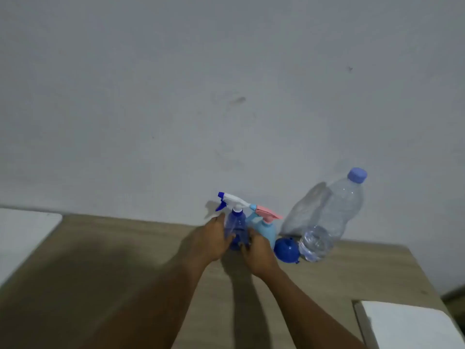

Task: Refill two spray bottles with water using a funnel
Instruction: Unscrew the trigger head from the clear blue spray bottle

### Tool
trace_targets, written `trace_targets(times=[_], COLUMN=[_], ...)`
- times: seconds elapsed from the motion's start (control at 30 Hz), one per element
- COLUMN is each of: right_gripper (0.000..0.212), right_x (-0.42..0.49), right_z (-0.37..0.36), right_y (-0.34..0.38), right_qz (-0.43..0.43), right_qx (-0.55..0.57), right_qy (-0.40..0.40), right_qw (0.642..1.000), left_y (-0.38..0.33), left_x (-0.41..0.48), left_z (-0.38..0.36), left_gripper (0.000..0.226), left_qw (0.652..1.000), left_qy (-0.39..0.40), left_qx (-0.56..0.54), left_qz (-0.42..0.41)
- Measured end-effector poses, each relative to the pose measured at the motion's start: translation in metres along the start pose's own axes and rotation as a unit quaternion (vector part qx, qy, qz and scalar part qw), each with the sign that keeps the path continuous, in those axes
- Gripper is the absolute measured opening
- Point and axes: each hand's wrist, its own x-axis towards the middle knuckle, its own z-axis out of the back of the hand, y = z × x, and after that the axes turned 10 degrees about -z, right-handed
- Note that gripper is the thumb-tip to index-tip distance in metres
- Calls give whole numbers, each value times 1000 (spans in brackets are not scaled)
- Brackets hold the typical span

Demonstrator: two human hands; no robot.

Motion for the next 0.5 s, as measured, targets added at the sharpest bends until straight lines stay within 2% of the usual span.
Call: trace_targets(times=[0.1,0.17,0.23,0.37,0.5], right_gripper=[18,18,20,18,31], right_x=[8,12,10,4,-26], right_z=[-4,-7,-10,-21,-36], right_y=[3,5,5,5,5], right_qz=[-10,-21,-8,9,29], right_qx=[24,29,38,61,97], right_qy=[-23,-27,-29,-12,-4], right_qw=[999,999,999,998,995], left_y=[1,1,5,15,6], left_x=[10,11,6,-10,-48], left_z=[-2,-3,-6,-2,8], left_gripper=[58,50,37,35,17], left_qw=[1000,998,998,998,993], left_qy=[13,25,7,-32,-60], left_qx=[-22,-53,-70,-59,-100], left_qz=[-12,-8,-5,13,27])
